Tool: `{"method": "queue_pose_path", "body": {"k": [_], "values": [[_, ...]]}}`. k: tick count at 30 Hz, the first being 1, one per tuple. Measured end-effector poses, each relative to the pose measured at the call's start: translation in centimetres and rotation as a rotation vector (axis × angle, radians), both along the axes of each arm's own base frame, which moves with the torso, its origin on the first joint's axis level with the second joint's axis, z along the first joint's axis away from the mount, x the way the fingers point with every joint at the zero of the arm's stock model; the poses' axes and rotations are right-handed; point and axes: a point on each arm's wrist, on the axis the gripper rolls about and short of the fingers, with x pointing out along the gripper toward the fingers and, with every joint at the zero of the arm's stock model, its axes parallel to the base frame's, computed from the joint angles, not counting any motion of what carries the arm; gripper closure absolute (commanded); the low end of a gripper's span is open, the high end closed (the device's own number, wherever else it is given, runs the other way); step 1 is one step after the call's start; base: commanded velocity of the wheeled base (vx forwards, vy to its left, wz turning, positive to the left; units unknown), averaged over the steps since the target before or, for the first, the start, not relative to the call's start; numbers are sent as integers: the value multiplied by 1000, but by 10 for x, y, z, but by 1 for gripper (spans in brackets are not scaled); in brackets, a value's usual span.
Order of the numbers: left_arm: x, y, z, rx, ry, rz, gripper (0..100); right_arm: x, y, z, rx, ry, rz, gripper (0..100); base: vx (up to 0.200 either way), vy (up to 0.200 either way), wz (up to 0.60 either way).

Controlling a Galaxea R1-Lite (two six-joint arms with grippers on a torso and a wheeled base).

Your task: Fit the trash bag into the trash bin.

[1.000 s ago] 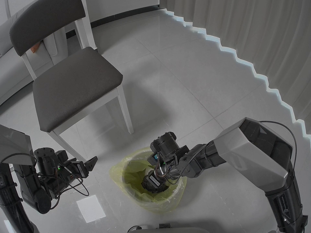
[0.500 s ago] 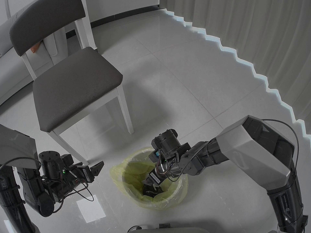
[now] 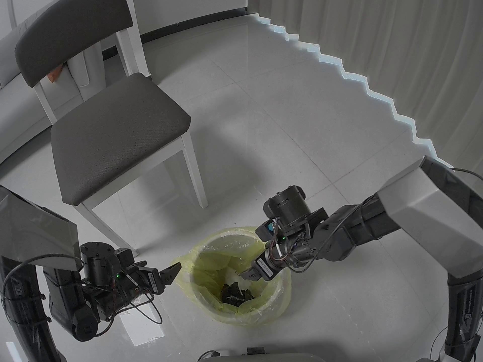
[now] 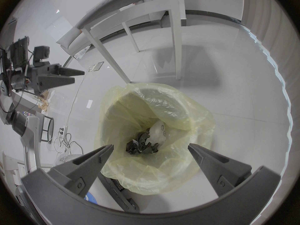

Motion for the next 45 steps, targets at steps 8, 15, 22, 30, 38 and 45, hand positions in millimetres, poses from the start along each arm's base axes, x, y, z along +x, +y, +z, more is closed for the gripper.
{"method": "queue_pose_path", "body": {"k": [8, 15, 22, 30, 38, 45], "values": [[-2, 1, 7, 7, -28, -9, 0, -12, -40, 47, 30, -72, -75, 0, 0, 0, 0], [-8, 5, 29, -11, -111, -40, 0, -37, -85, 95, 54, -158, -168, 0, 0, 0, 0], [-17, 17, 60, 14, -250, -50, 0, -80, -135, 150, 112, -300, -282, 0, 0, 0, 0], [-44, 43, 97, 33, -420, -30, 0, -152, -199, 200, 221, -493, -464, 0, 0, 0, 0], [-83, 63, 124, 44, -498, 9, 0, -234, -245, 214, 293, -650, -606, 0, 0, 0, 0], [-125, 70, 133, 54, -498, 33, 0, -298, -264, 203, 306, -705, -668, 0, 0, 0, 0]]}}
